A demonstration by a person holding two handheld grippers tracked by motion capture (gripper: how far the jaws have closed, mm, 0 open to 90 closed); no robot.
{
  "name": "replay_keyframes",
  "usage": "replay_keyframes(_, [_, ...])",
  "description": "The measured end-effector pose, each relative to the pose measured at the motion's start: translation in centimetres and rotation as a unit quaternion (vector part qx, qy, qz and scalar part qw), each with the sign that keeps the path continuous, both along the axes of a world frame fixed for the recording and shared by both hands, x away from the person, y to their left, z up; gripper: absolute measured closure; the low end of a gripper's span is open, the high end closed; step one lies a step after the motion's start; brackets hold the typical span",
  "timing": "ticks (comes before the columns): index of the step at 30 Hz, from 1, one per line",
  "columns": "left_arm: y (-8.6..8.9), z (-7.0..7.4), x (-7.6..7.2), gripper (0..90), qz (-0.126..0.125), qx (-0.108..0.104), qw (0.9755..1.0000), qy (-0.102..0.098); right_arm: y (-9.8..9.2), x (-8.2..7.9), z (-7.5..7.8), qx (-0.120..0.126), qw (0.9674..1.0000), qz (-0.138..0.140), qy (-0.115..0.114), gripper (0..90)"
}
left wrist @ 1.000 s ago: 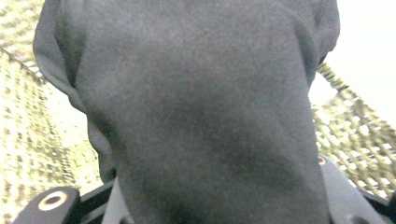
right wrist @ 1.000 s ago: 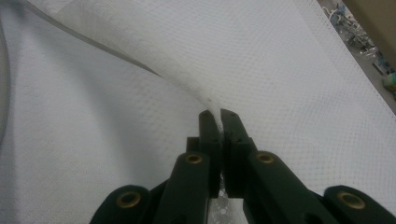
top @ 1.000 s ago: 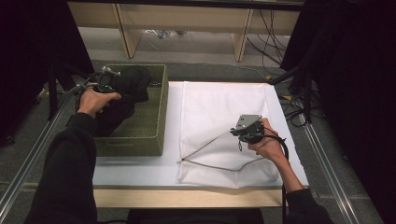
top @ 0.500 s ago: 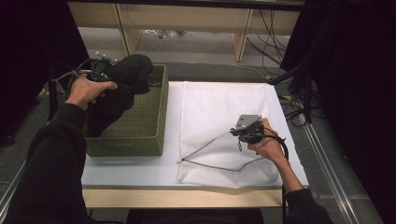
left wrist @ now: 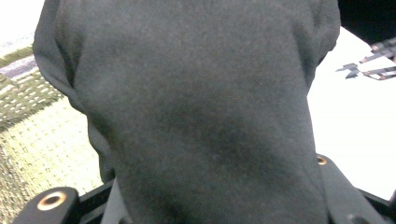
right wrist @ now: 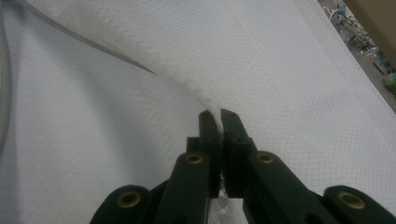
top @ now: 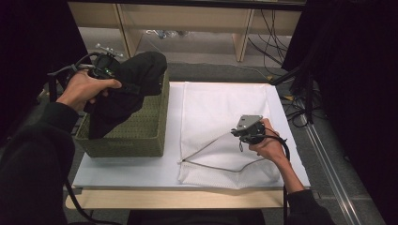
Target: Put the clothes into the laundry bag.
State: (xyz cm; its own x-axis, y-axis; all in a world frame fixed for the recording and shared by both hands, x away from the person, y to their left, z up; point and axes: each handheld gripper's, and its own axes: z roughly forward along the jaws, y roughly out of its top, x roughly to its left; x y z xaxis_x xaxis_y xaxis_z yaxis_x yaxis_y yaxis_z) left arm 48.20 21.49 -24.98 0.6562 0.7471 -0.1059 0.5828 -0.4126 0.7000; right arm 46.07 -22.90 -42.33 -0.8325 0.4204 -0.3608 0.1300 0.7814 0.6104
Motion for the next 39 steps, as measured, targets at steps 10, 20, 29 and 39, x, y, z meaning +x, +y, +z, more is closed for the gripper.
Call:
replay_keyframes(10, [-1.9,0.8,-4.9,56.8,-0.048,-0.056,0.9972,0.006,-0.2,0.1,0.1,-0.014,0.9999,0.005,-0.004,89.4])
replay_keyframes(20, [-5.6,0.4,-8.7,56.8,-0.104,-0.101,0.9888,0.037,-0.1,-0.2,0.0,0.007,0.9997,-0.013,0.019,89.5])
replay_keyframes(29, [-9.5,-2.5,-11.4,56.6,-0.176,-0.118,0.9742,0.078,-0.3,0.0,0.4,0.022,0.9997,-0.007,0.007,89.5])
replay_keyframes(39, [-13.5,-8.7,-12.2,56.2,-0.221,-0.128,0.9599,0.115,-0.8,-0.1,1.2,0.034,0.9994,-0.004,0.003,89.5])
